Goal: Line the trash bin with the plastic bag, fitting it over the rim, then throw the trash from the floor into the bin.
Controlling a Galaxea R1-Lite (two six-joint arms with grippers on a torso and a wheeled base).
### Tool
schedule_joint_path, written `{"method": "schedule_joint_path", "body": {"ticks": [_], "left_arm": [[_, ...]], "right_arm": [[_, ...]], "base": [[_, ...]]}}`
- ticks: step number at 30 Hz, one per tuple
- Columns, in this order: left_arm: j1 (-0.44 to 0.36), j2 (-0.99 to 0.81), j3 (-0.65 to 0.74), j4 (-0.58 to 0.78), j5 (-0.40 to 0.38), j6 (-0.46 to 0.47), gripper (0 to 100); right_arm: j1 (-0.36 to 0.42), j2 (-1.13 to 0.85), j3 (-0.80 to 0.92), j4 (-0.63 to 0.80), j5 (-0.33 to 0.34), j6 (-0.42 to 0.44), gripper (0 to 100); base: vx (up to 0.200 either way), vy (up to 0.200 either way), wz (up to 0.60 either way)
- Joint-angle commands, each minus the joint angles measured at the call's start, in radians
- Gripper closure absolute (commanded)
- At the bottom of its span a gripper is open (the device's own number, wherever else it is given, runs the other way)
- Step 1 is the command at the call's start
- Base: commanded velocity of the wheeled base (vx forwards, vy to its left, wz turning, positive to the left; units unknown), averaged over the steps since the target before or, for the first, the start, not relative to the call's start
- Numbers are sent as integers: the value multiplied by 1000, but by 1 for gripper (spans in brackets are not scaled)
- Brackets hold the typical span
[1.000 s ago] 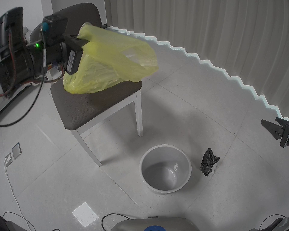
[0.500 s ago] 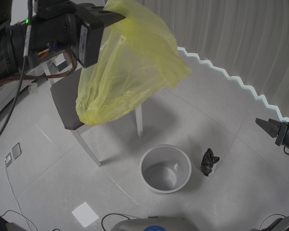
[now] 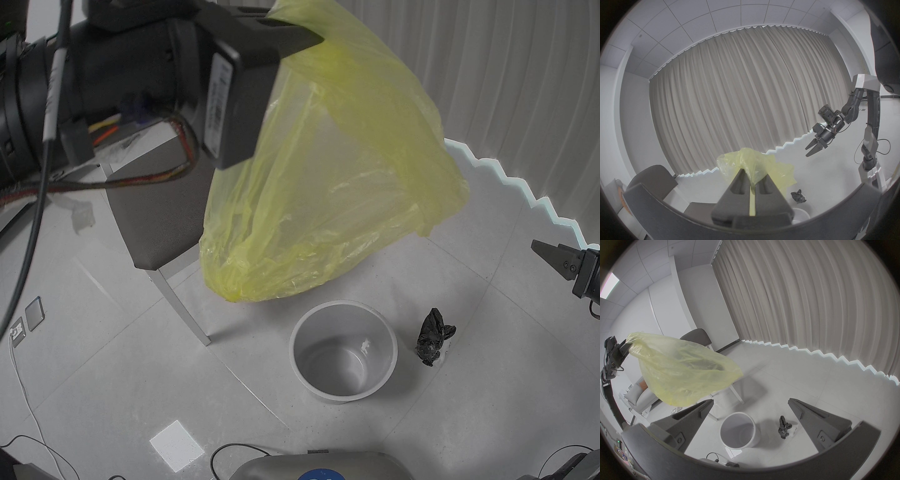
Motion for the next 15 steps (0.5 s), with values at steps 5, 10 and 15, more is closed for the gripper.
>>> {"method": "schedule_joint_path", "body": {"ticks": [5,10,15], "left_arm": [[-72,3,8,-1,-4,-5,100],[-109,7,11,-1,-2,-4,100],[-118,14,9,-7,-4,-4,100]], "right_arm": [[-3,24,-36,0,2,68,0],[-7,37,-40,0,28,105,0],[-30,51,-40,0,51,105,0]], "base": [[0,0,0],[0,0,0],[0,0,0]]}}
